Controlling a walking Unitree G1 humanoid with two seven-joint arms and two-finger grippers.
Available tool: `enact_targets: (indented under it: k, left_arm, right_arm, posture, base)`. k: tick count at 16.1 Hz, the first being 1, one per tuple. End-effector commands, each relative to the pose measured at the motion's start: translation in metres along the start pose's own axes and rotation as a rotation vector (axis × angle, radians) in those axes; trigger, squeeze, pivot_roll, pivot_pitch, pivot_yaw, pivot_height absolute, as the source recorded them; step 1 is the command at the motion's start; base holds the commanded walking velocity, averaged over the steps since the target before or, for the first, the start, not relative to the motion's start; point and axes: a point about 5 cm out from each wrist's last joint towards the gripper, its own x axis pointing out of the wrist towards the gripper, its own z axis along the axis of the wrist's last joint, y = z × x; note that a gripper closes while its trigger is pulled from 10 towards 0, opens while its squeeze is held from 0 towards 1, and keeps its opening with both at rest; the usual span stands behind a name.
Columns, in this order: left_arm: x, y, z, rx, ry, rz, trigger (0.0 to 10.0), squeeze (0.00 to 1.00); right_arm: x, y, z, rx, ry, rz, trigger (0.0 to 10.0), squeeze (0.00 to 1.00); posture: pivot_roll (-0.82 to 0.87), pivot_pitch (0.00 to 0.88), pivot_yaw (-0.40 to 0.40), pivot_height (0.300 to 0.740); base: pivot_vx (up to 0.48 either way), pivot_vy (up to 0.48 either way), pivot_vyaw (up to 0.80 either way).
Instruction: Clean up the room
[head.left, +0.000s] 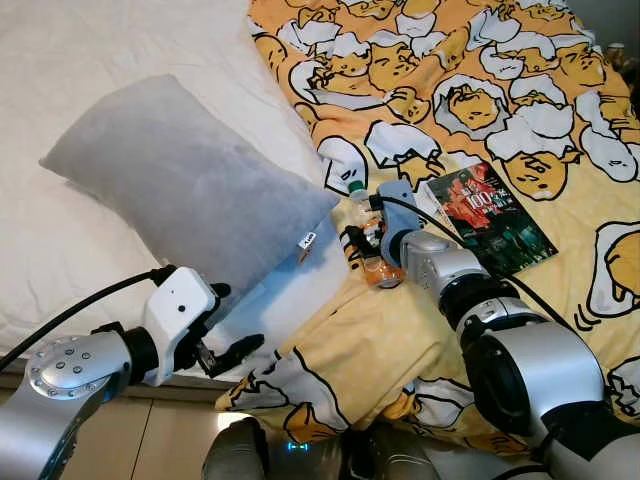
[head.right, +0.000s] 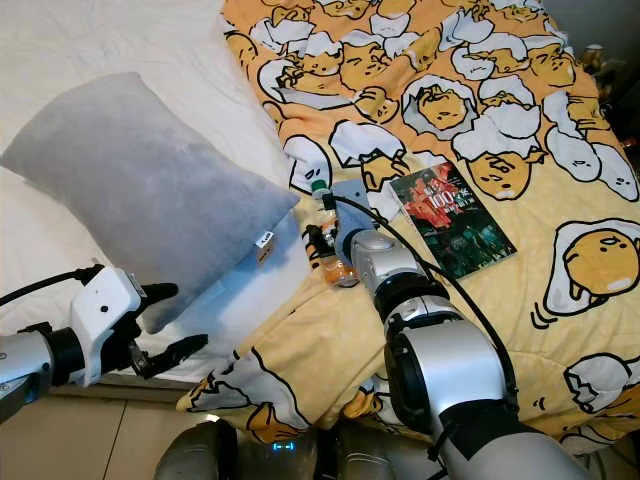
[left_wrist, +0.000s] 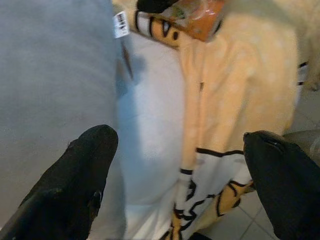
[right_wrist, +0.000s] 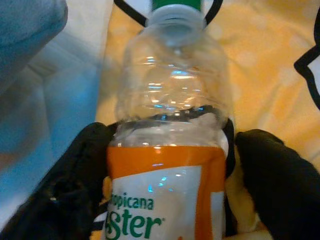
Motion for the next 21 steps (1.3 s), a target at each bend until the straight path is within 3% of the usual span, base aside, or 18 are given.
enact_targets:
  k: [1, 2, 5, 7, 12, 14, 17, 18, 19, 20, 21]
  left_arm:
    - [0.000, -0.003, 0.003, 0.012, -0.002, -0.030, 10.0, 0.31]
    - [0.000, -0.002, 0.004, 0.013, -0.002, -0.034, 10.0, 0.31]
    - [0.001, 0.001, 0.005, 0.009, 0.007, -0.048, 10.0, 0.31]
    - [0.004, 0.002, 0.004, -0.005, 0.020, -0.070, 10.0, 0.31]
    - [0.011, 0.004, 0.006, -0.021, 0.027, -0.096, 10.0, 0.30]
    - [0.013, 0.005, 0.005, -0.051, 0.038, -0.095, 10.0, 0.31]
    - [0.019, 0.009, 0.003, -0.152, 0.010, -0.003, 10.0, 0.27]
    - [0.020, 0.010, 0.004, -0.152, 0.006, 0.008, 10.0, 0.27]
    - [0.025, 0.014, 0.009, -0.076, -0.049, 0.086, 10.0, 0.27]
    - [0.030, 0.017, 0.010, -0.047, -0.069, 0.153, 10.0, 0.27]
    - [0.035, 0.021, 0.011, -0.026, -0.088, 0.236, 10.0, 0.27]
  right_arm:
    - [-0.001, -0.004, -0.009, -0.004, 0.051, -0.002, 1.2, 0.00]
    - [-0.001, -0.005, -0.007, 0.009, 0.047, 0.012, 0.0, 0.00]
    - [-0.002, -0.004, -0.007, 0.019, 0.061, 0.058, 0.0, 0.00]
    - [-0.002, -0.004, -0.020, -0.028, 0.133, 0.076, 0.0, 0.00]
    - [-0.004, -0.012, -0.031, 0.002, 0.157, 0.032, 0.0, 0.00]
    - [-0.005, -0.019, -0.021, 0.028, 0.103, 0.020, 0.0, 0.00]
    - [-0.011, -0.031, 0.002, 0.224, -0.111, 0.114, 0.0, 0.00]
    - [-0.012, -0.032, 0.003, 0.241, -0.122, 0.119, 0.0, 0.00]
    - [-0.017, -0.034, 0.006, 0.274, -0.216, 0.140, 0.0, 0.00]
    - [-0.023, -0.036, 0.007, 0.294, -0.281, 0.138, 10.0, 0.00]
    - [-0.035, -0.037, 0.008, 0.321, -0.372, 0.128, 10.0, 0.00]
  posture:
    - [0.24, 0.201, -0.077, 0.740]
    - [0.23, 0.184, -0.079, 0.740]
    - [0.22, 0.153, -0.083, 0.740]
    - [0.22, 0.122, -0.085, 0.740]
    - [0.21, 0.075, -0.093, 0.740]
    - [0.21, 0.055, -0.095, 0.740]
    - [0.19, 0.010, -0.072, 0.740]
    - [0.19, 0.010, -0.072, 0.740]
    - [0.17, 0.000, -0.040, 0.740]
    - [0.16, 0.000, -0.023, 0.740]
    - [0.14, 0.000, -0.008, 0.740]
  base:
    - [0.000, 0.000, 0.00]
    - [0.000, 0.000, 0.00]
    - [0.000, 0.000, 0.00]
    - [0.000, 0.000, 0.00]
    - [0.000, 0.000, 0.00]
    - [0.000, 0.000, 0.00]
    - [0.000, 0.000, 0.00]
    - [0.000, 0.000, 0.00]
    - [0.000, 0.000, 0.00]
    - [0.000, 0.000, 0.00]
    - [0.000, 0.000, 0.00]
